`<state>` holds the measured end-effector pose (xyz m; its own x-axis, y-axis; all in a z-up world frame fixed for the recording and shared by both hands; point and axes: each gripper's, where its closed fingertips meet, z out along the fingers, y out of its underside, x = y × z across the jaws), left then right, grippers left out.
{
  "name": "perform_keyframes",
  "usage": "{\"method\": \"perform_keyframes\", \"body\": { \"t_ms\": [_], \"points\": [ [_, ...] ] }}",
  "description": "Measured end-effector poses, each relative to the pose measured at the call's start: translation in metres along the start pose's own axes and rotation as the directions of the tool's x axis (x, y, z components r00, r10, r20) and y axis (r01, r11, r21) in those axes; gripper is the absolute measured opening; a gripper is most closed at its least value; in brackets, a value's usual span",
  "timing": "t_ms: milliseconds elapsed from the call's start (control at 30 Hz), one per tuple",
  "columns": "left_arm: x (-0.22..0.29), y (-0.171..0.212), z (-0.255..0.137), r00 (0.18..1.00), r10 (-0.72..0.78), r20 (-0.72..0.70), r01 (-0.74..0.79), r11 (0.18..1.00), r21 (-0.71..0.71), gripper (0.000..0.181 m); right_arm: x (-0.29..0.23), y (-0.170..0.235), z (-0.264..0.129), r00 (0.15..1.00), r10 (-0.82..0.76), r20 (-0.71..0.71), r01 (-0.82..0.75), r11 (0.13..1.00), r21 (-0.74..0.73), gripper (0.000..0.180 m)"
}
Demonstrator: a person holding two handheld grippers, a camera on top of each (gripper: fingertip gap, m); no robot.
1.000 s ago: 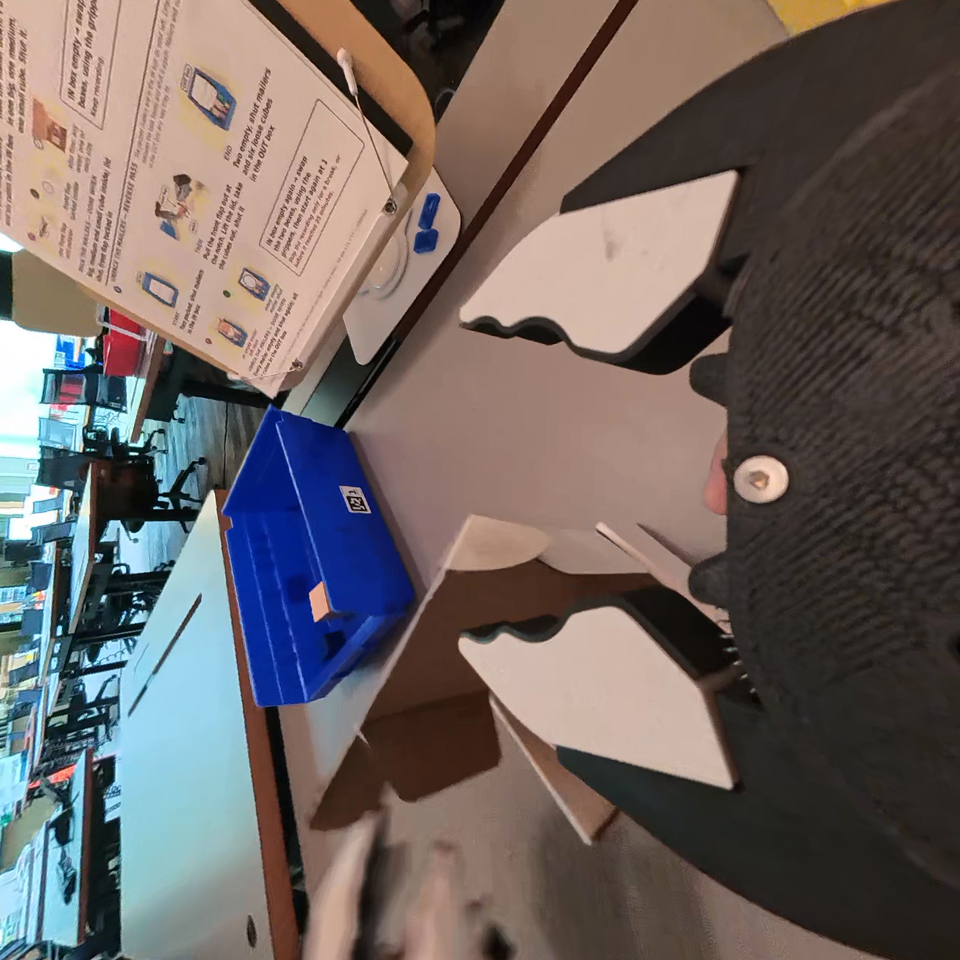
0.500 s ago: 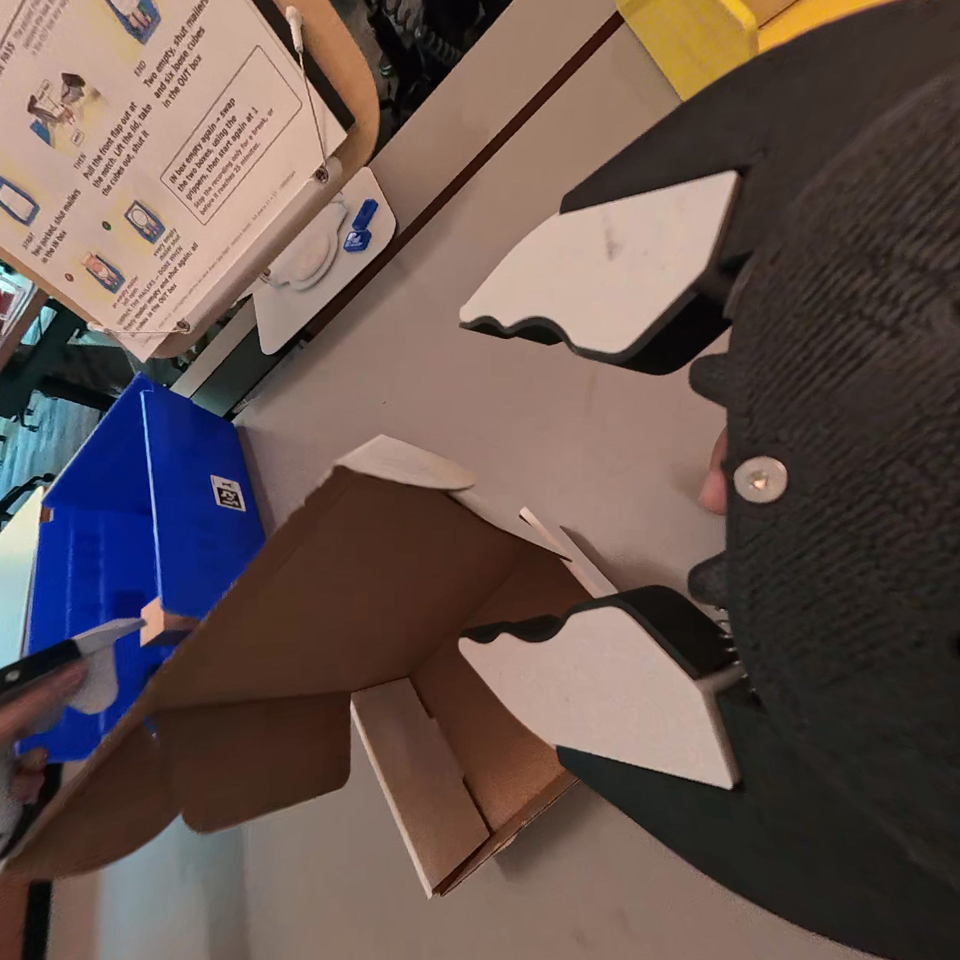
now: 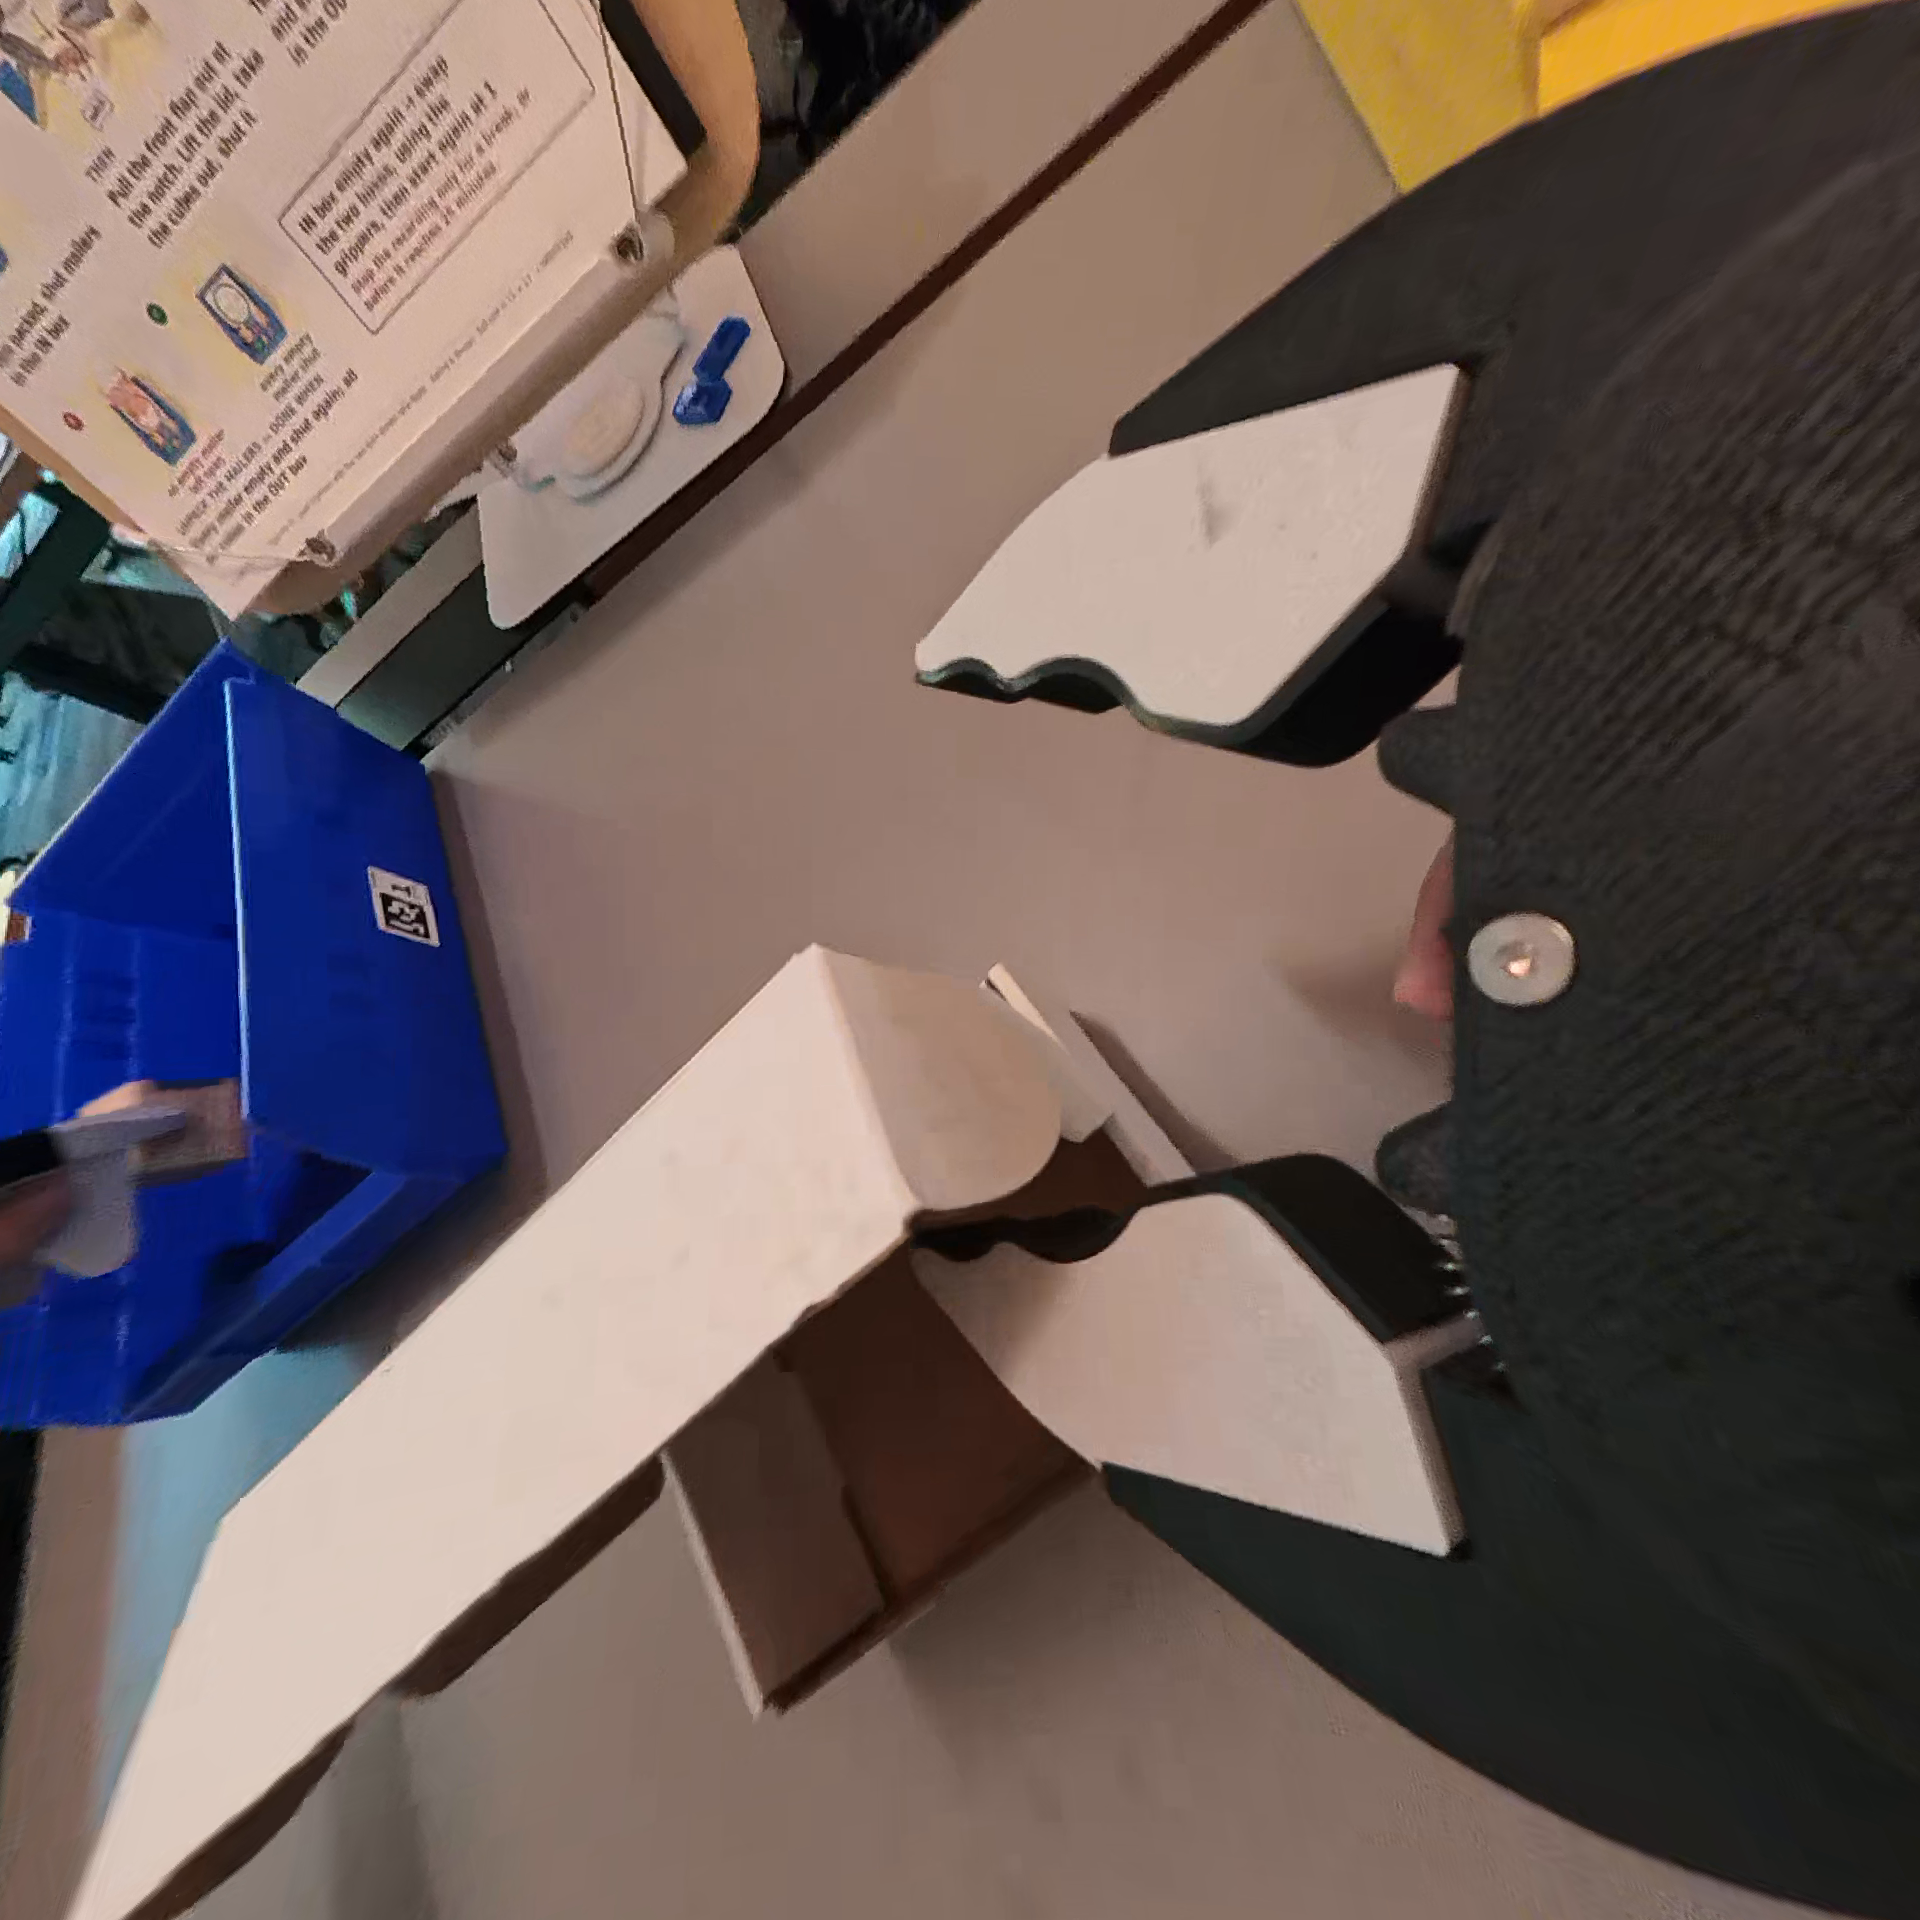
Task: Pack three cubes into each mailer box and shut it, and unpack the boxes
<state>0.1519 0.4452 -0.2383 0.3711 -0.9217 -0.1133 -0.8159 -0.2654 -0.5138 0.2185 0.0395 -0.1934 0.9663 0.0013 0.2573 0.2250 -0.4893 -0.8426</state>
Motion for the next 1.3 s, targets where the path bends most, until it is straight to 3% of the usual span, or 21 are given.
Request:
{"method": "perform_keyframes", "body": {
  "t_ms": [200, 367, 533, 600, 667, 767, 867, 967, 1133, 1200, 1300],
  "points": [
    [0.031, -0.001, -0.074, 0.995, 0.099, -0.014, -0.089, 0.938, 0.335, 0.042, -0.002, -0.036, -0.006, 0.997, -0.035, -0.067, 0.046, 0.985, 0.164, 0.083],
    [0.071, 0.031, -0.137, 0.980, 0.091, -0.179, 0.030, 0.815, 0.579, 0.042, -0.010, -0.051, -0.014, 0.997, 0.000, -0.076, 0.015, 0.980, 0.197, 0.087],
    [0.136, 0.079, -0.200, 0.836, 0.298, -0.460, 0.179, 0.645, 0.743, 0.042, -0.033, -0.033, -0.030, 0.996, -0.089, -0.014, 0.089, 0.996, -0.011, 0.097],
    [0.159, 0.094, -0.226, 0.781, 0.410, -0.472, 0.209, 0.540, 0.815, 0.042, -0.037, -0.042, -0.048, 0.998, -0.046, -0.048, 0.047, 0.999, 0.018, 0.101],
    [0.182, 0.106, -0.248, 0.733, 0.504, -0.456, 0.227, 0.451, 0.863, 0.042, -0.058, -0.061, -0.066, 0.996, 0.079, 0.050, -0.084, 0.988, 0.128, 0.094],
    [0.223, 0.119, -0.277, 0.662, 0.664, -0.348, 0.193, 0.298, 0.935, 0.042, -0.115, -0.097, -0.089, 0.885, 0.213, 0.414, -0.345, 0.897, 0.276, 0.095],
    [0.266, 0.130, -0.293, 0.573, 0.800, -0.177, 0.101, 0.145, 0.984, 0.042, -0.151, -0.116, -0.100, 0.648, 0.282, 0.708, -0.578, 0.787, 0.216, 0.098],
    [0.299, 0.140, -0.311, 0.484, 0.871, -0.087, 0.103, 0.042, 0.994, 0.042, -0.161, -0.120, -0.091, 0.457, 0.343, 0.821, -0.696, 0.712, 0.090, 0.088],
    [0.328, 0.153, -0.298, 0.391, 0.920, -0.034, 0.042, 0.019, 0.999, 0.042, -0.175, -0.122, -0.085, 0.217, 0.368, 0.904, -0.771, 0.633, -0.073, 0.073],
    [0.332, 0.154, -0.289, 0.391, 0.920, -0.025, 0.005, 0.025, 1.000, 0.041, -0.177, -0.116, -0.076, 0.229, 0.387, 0.893, -0.758, 0.647, -0.086, 0.054],
    [0.328, 0.150, -0.265, 0.417, 0.904, -0.092, -0.094, 0.144, 0.985, 0.043, -0.167, -0.105, -0.060, 0.324, 0.413, 0.851, -0.737, 0.675, -0.047, 0.050]
  ]
}}
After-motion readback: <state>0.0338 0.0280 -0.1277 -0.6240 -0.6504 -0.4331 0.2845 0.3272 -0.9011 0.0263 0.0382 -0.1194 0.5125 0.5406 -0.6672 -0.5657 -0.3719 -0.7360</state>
